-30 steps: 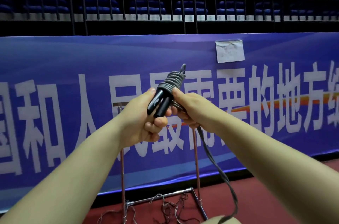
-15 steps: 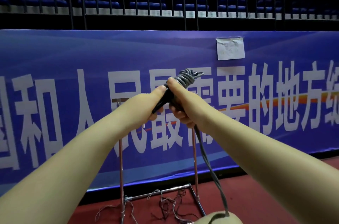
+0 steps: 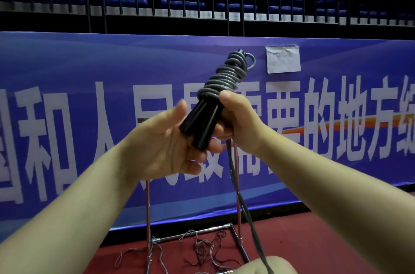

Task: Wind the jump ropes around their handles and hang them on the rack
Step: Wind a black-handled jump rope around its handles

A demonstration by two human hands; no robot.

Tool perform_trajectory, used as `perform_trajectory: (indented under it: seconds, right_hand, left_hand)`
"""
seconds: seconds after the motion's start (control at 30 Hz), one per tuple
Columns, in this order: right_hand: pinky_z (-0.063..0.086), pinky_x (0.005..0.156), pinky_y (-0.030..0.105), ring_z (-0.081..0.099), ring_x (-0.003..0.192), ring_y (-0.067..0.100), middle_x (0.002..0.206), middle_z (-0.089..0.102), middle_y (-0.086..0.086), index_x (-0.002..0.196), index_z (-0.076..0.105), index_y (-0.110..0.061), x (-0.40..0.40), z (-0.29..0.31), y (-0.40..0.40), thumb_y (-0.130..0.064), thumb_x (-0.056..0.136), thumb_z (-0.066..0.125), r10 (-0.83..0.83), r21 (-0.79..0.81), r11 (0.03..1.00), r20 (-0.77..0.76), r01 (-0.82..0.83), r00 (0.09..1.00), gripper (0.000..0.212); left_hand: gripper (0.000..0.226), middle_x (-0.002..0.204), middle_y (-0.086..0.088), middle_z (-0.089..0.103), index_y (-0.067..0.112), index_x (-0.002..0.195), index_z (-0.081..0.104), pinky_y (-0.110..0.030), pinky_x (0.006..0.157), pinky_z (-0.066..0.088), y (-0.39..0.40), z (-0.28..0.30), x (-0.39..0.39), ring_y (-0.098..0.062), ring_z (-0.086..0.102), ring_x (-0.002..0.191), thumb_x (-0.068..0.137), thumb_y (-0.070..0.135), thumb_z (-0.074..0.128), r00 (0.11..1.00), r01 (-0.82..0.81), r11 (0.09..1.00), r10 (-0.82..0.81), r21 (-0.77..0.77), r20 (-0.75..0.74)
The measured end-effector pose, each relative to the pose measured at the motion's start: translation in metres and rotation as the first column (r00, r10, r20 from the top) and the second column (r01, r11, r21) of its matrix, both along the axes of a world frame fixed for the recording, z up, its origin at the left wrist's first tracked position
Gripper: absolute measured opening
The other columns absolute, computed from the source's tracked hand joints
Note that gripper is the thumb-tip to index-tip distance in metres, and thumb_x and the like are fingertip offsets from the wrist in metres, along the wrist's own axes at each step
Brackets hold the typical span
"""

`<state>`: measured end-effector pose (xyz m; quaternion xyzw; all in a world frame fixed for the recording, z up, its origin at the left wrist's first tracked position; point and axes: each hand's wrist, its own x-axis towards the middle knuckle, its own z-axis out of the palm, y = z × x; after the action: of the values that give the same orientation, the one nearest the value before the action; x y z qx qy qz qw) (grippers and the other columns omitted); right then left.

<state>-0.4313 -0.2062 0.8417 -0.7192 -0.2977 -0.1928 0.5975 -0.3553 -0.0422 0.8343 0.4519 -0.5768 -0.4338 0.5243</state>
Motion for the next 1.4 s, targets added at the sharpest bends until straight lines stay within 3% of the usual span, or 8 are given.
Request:
perform_trajectory:
  seconds: [0.13, 0.23, 0.4, 0.6, 0.87, 1.03, 1.2, 1.4]
  right_hand:
    - [0.043, 0.051, 0.016, 0.055, 0.052, 0.0, 0.06, 0.061, -0.012, 0.093, 0.054, -0.014, -0.001, -0.003, 0.004, -0.066, 0.048, 0.077, 0.092, -0.026, 0.995, 0.013, -0.092, 0.996, 0.072]
    - [0.041, 0.052, 0.012, 0.052, 0.054, -0.002, 0.059, 0.058, -0.016, 0.079, 0.067, -0.032, -0.006, -0.005, 0.008, -0.075, 0.051, 0.07, 0.049, -0.108, 0.993, 0.058, -0.042, 0.997, 0.051]
    - [0.034, 0.05, 0.011, 0.045, 0.051, -0.003, 0.056, 0.052, -0.014, 0.081, 0.056, -0.026, -0.015, -0.006, 0.007, -0.048, 0.071, 0.063, -0.002, -0.196, 0.98, 0.12, 0.025, 0.993, 0.025]
    - [0.028, 0.044, 0.018, 0.034, 0.047, 0.005, 0.057, 0.044, -0.009, 0.083, 0.047, -0.016, -0.004, -0.01, 0.002, -0.051, 0.078, 0.048, -0.108, -0.24, 0.965, 0.02, 0.109, 0.994, 0.036]
    - [0.026, 0.041, 0.02, 0.033, 0.042, 0.007, 0.055, 0.043, -0.001, 0.081, 0.054, -0.013, 0.003, -0.011, 0.007, -0.043, 0.099, 0.035, -0.304, -0.22, 0.934, -0.07, 0.283, 0.95, 0.04]
    - [0.027, 0.041, 0.019, 0.031, 0.041, 0.005, 0.048, 0.041, -0.007, 0.071, 0.054, -0.011, 0.002, -0.019, 0.007, -0.039, 0.099, 0.038, -0.406, -0.19, 0.902, -0.063, 0.389, 0.912, 0.043]
    - [0.027, 0.042, 0.019, 0.033, 0.043, 0.006, 0.05, 0.042, -0.004, 0.076, 0.057, -0.007, -0.001, -0.027, 0.005, -0.034, 0.1, 0.039, -0.453, -0.169, 0.879, -0.009, 0.445, 0.892, 0.04]
    - [0.031, 0.044, 0.018, 0.036, 0.045, 0.007, 0.056, 0.045, -0.003, 0.096, 0.061, -0.005, -0.011, -0.033, -0.001, -0.047, 0.084, 0.047, -0.125, -0.024, 0.992, -0.262, 0.123, 0.957, 0.046]
  left_hand:
    - [0.078, 0.097, -0.02, 0.066, -0.006, 0.127, 0.048, -0.036, 0.072, 0.054, -0.007, -0.02, -0.008, -0.025, 0.066, 0.078, 0.093, 0.062, 0.031, 0.937, 0.263, 0.964, -0.266, -0.042, -0.228]
    - [0.069, 0.085, -0.009, 0.066, 0.0, 0.11, 0.057, -0.027, 0.059, 0.05, -0.01, -0.028, -0.014, -0.013, 0.061, 0.061, 0.093, 0.061, 0.029, 0.926, 0.312, 0.949, -0.312, -0.036, -0.21]
    - [0.066, 0.072, -0.003, 0.064, 0.0, 0.103, 0.059, -0.022, 0.051, 0.034, -0.002, -0.026, -0.005, -0.012, 0.034, 0.053, 0.093, 0.06, 0.034, 0.906, 0.332, 0.943, -0.313, 0.021, -0.286]
    - [0.066, 0.042, 0.005, 0.043, 0.013, 0.062, 0.061, -0.016, 0.036, 0.023, 0.012, -0.013, -0.015, -0.004, 0.028, 0.034, 0.08, 0.069, 0.032, 0.943, -0.262, 0.954, 0.285, 0.146, -0.173]
    - [0.065, 0.048, 0.003, 0.045, 0.011, 0.072, 0.057, -0.016, 0.037, 0.021, 0.008, -0.006, -0.014, -0.004, 0.028, 0.036, 0.092, 0.064, 0.024, 0.824, -0.548, 0.834, 0.552, 0.071, -0.126]
    - [0.057, 0.049, 0.005, 0.054, 0.013, 0.083, 0.06, -0.019, 0.038, 0.03, 0.001, -0.008, -0.018, -0.007, 0.041, 0.038, 0.098, 0.052, 0.021, 0.498, -0.77, 0.561, 0.826, -0.304, 0.263]
    - [0.057, 0.048, 0.005, 0.054, 0.014, 0.072, 0.059, -0.013, 0.039, 0.036, -0.001, -0.005, -0.02, -0.003, 0.047, 0.04, 0.099, 0.049, 0.023, 0.286, -0.765, 0.462, 0.868, -0.449, 0.407]
    - [0.047, 0.059, 0.003, 0.053, 0.023, 0.07, 0.049, -0.026, 0.051, 0.034, -0.002, -0.01, -0.021, -0.011, 0.047, 0.053, 0.095, 0.052, 0.021, -0.113, -0.645, 0.426, 0.768, -0.634, 0.63]
